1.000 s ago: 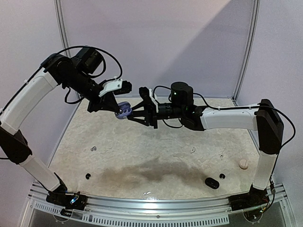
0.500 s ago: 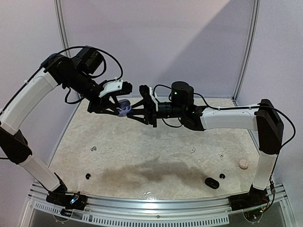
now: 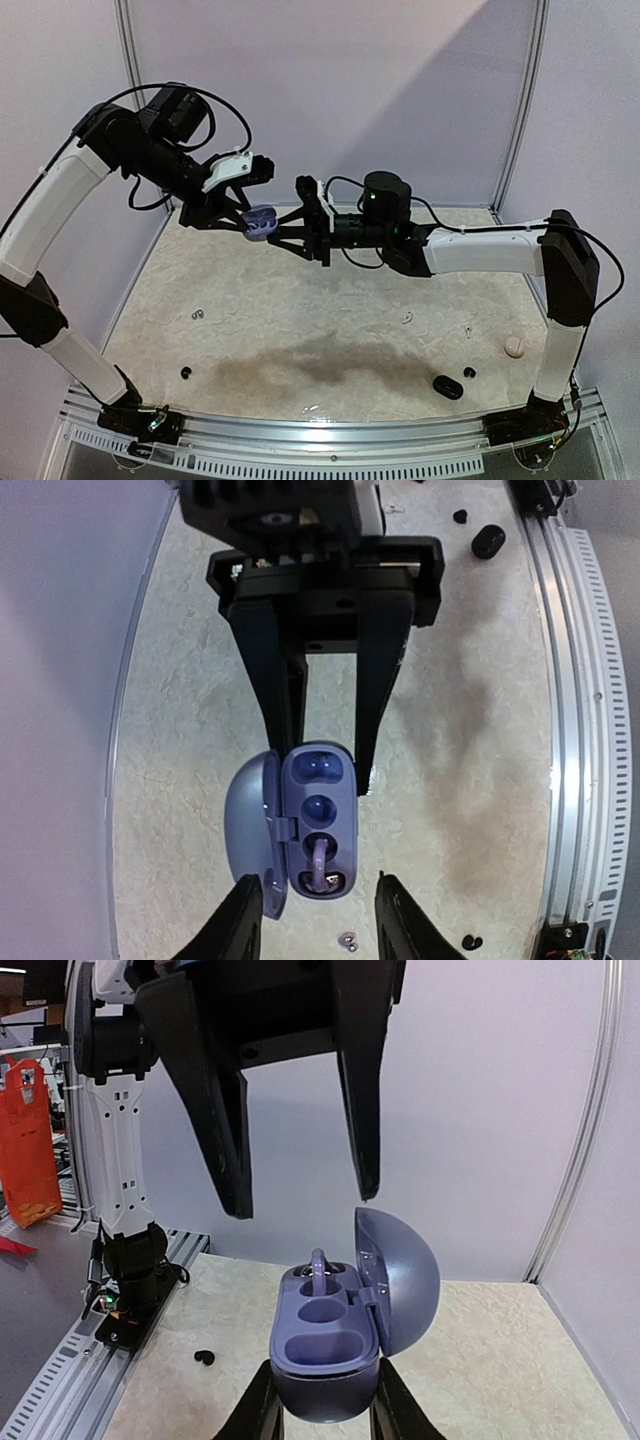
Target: Insert the wireless bluetooth earbuds into the charging case
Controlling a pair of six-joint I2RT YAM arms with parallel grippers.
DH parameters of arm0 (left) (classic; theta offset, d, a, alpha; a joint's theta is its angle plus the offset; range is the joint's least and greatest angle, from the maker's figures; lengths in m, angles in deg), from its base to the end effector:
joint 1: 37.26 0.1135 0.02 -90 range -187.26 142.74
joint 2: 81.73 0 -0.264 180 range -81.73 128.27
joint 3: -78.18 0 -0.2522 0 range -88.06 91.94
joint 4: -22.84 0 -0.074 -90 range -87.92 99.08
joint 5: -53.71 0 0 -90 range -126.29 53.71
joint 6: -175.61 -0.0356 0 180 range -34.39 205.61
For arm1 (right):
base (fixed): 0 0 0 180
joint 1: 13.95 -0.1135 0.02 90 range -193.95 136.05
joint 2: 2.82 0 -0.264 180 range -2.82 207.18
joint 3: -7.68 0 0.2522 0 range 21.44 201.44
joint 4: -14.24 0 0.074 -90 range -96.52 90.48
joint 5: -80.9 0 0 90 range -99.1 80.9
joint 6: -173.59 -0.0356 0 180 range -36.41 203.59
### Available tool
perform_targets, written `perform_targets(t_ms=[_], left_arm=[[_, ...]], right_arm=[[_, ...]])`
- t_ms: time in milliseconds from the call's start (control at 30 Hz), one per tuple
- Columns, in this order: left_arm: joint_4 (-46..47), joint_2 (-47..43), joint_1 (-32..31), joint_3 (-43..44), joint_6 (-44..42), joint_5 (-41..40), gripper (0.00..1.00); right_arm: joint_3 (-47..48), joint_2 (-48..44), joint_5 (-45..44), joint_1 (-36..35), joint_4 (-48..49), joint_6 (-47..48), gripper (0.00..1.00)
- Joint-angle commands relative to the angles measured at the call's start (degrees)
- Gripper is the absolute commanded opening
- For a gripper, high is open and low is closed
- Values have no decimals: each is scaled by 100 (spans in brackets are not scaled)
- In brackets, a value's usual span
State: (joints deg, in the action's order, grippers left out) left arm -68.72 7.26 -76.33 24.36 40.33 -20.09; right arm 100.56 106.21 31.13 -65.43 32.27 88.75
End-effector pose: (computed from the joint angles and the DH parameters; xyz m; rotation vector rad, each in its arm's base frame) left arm 0.2106 -0.1837 0.4420 1.7561 1.7688 -0.3105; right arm 0.2619 0.3660 0.2962 -1.2609 1.0941 1.1603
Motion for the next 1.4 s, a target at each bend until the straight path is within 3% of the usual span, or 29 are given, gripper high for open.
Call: perform_targets(t_ms=[0,300,467,600,733,867,967,1367], left_arm=[[-2354,-45,-23,263,97,141,40],[-2278,-179,382,718,387,1152,41],[-2115,-85,1760,525,617,2037,59],[-1811,-92,2694,-283,487,2010,64],[-1267,-96,3311,-1328,557,1812,61],[298,-244,3603,-3058,1011,487,55],[941,-43,3623,-3913,1249,-249,45],[2391,1001,3613,-5081,1654,-721,47]], right_arm=[[-146,-84,36,-64,193,-85,0],[-339,-109,-94,31,528,-368,0],[-457,-157,-174,111,617,-446,0],[-613,-295,-280,165,620,-406,0],[-695,-390,-363,182,486,-359,0],[-787,-451,-444,180,500,-391,0],[-868,-491,-479,181,553,-450,0],[-941,-539,-623,176,627,-587,0]])
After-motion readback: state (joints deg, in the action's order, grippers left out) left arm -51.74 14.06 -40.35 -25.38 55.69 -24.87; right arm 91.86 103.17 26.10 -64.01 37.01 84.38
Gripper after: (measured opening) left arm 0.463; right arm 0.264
